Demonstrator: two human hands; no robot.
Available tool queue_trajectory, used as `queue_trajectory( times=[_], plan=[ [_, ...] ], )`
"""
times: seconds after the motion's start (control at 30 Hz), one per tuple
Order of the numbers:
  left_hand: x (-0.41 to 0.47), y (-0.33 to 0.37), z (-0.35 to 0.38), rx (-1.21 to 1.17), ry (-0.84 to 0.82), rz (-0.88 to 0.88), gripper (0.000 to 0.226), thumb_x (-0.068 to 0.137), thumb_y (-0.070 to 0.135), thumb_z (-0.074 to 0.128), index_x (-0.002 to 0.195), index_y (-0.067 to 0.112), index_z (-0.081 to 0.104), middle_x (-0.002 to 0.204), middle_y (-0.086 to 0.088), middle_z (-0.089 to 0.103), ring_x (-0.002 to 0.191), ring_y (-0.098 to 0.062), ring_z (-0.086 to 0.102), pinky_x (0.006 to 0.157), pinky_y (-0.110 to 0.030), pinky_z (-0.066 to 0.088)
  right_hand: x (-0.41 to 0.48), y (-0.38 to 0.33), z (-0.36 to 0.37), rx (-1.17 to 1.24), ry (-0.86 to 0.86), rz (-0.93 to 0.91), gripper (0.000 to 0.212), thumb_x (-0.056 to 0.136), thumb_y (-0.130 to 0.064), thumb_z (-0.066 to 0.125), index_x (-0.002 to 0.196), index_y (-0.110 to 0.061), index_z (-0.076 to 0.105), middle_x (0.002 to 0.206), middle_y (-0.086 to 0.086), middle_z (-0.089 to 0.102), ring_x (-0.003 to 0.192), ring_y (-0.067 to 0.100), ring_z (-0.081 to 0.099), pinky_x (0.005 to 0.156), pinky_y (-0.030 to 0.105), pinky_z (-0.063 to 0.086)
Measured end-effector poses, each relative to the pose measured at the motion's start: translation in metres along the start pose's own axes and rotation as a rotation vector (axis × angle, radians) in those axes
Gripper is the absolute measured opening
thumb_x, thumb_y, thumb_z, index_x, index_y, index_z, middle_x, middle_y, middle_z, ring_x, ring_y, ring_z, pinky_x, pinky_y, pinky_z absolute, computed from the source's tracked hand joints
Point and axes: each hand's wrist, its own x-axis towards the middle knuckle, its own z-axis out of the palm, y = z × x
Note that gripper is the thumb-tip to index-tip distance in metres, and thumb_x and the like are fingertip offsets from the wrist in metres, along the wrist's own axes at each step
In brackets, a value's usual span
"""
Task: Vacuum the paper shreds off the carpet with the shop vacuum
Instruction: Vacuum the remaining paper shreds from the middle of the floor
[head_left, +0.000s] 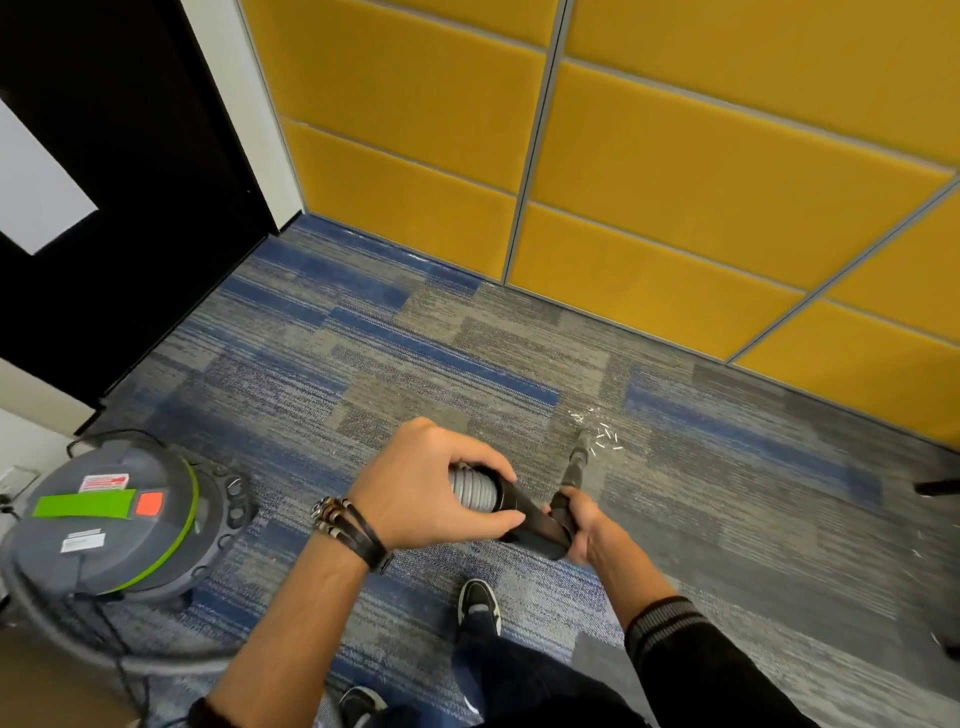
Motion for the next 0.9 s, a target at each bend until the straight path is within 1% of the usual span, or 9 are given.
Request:
queue_trajectory(
  times=[0.1,0.27,0.4,0.47,0.67,0.73,0.8,0.87,0.9],
  plan=[
    [0.008,-0.003,-0.002,-0.048,-0.006,-0.009,0.029,0.068,0.043,0.093,0.092,0.03,0.084,0.085,0.021,0.077,0.082,0.0,0.073,0.076,-0.016,0.055,0.001,-0.003,-0.005,0.01,-0.004,-0.013,0.03,0.103,-0.038,0.043,0.095,-0.01,0.048,0.059,0.008,0.057,0.046,0.022,0.057,0.055,0.031,0.056],
    [0.016,-0.012,0.006,-0.068,-0.063,-0.129,0.034,0.065,0.056,0.086,0.091,0.035,0.083,0.086,0.024,0.077,0.084,-0.001,0.073,0.083,-0.031,0.06,0.01,0.007,-0.035,0.061,0.066,0.038,0.032,0.103,-0.042,0.043,0.099,-0.01,0.044,0.07,0.011,0.056,0.059,0.026,0.059,0.055,0.04,0.057],
    [0.023,-0.004,0.006,0.025,-0.069,-0.08,0.031,0.068,0.057,0.082,0.091,0.036,0.083,0.082,0.027,0.075,0.082,0.004,0.071,0.083,-0.012,0.048,0.012,0.003,-0.028,0.018,0.077,0.025,0.033,0.103,-0.042,0.041,0.1,-0.009,0.045,0.06,0.011,0.056,0.052,0.024,0.057,0.046,0.033,0.053],
    [0.026,0.004,-0.002,0.047,-0.033,-0.035,0.031,0.068,0.058,0.081,0.09,0.035,0.083,0.083,0.026,0.075,0.081,0.005,0.071,0.084,-0.005,0.043,0.01,-0.005,-0.014,-0.028,0.041,0.002,0.031,0.102,-0.041,0.042,0.103,-0.01,0.045,0.06,0.011,0.057,0.052,0.024,0.057,0.051,0.032,0.054],
    [0.042,0.025,-0.013,-0.002,0.002,0.065,0.026,0.068,0.04,0.095,0.09,0.03,0.084,0.08,0.024,0.075,0.076,0.006,0.071,0.071,-0.009,0.051,0.005,-0.027,0.004,-0.023,-0.043,-0.029,0.032,0.1,-0.041,0.043,0.098,-0.01,0.051,0.078,0.013,0.057,0.067,0.027,0.055,0.067,0.034,0.053],
    [0.046,0.03,-0.01,-0.022,-0.023,0.062,0.027,0.067,0.039,0.096,0.09,0.03,0.084,0.079,0.025,0.074,0.074,0.006,0.07,0.068,-0.008,0.049,0.01,-0.025,-0.007,-0.045,-0.054,-0.048,0.034,0.098,-0.043,0.046,0.098,-0.009,0.053,0.083,0.015,0.059,0.07,0.028,0.056,0.085,0.041,0.053],
    [0.049,0.036,-0.002,-0.029,-0.041,0.064,0.027,0.068,0.042,0.095,0.09,0.031,0.084,0.079,0.025,0.075,0.075,0.005,0.07,0.068,-0.01,0.049,0.021,-0.029,-0.025,-0.114,-0.013,-0.074,0.04,0.096,-0.044,0.048,0.112,-0.008,0.054,0.102,0.018,0.059,0.081,0.031,0.058,0.104,0.049,0.044],
    [0.053,0.039,0.005,-0.023,-0.047,0.057,0.027,0.069,0.045,0.092,0.092,0.032,0.084,0.078,0.025,0.074,0.074,0.003,0.07,0.068,-0.012,0.05,0.016,-0.033,-0.041,-0.171,0.028,-0.055,0.045,0.096,-0.045,0.047,0.123,-0.009,0.053,0.113,0.02,0.056,0.092,0.034,0.058,0.102,0.051,0.046],
    [0.055,0.039,0.008,-0.02,-0.047,0.053,0.027,0.07,0.046,0.091,0.092,0.033,0.083,0.077,0.025,0.074,0.074,0.002,0.07,0.068,-0.015,0.052,0.005,-0.036,-0.044,-0.145,0.028,-0.017,0.044,0.097,-0.044,0.045,0.122,-0.009,0.053,0.11,0.021,0.058,0.089,0.034,0.06,0.09,0.049,0.055]
  ],
)
